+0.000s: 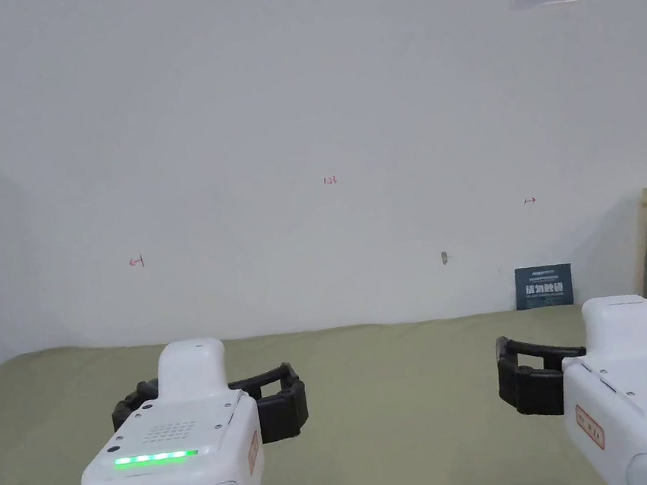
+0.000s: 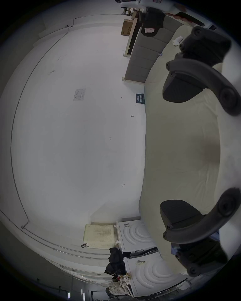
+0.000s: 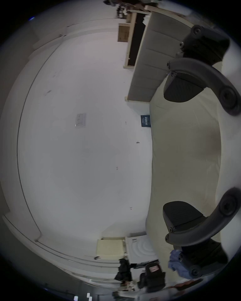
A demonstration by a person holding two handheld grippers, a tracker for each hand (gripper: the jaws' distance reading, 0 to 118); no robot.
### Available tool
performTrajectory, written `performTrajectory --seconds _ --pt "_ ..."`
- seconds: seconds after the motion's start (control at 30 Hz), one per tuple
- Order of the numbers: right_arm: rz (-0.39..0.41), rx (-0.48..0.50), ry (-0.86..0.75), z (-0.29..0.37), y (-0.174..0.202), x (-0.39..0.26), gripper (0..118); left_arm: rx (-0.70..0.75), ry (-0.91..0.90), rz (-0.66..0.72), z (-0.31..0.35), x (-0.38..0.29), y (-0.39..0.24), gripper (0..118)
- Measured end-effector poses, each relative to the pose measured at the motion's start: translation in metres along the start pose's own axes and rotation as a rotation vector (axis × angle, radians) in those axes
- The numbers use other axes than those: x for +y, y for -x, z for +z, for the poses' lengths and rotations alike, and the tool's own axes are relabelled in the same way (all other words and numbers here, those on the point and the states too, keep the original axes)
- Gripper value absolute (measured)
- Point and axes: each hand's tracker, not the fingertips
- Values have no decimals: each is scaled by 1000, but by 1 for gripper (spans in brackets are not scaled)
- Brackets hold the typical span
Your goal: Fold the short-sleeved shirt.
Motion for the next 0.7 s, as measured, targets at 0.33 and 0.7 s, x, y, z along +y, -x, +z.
performTrajectory --seconds 0.33,0.7 --pt "-4 12 43 2 2 -8 83 -7 23 -50 -1 -3 2 111" --pt "41 -45 60 0 -1 -19 0 -35 44 -50 5 -14 -10 0"
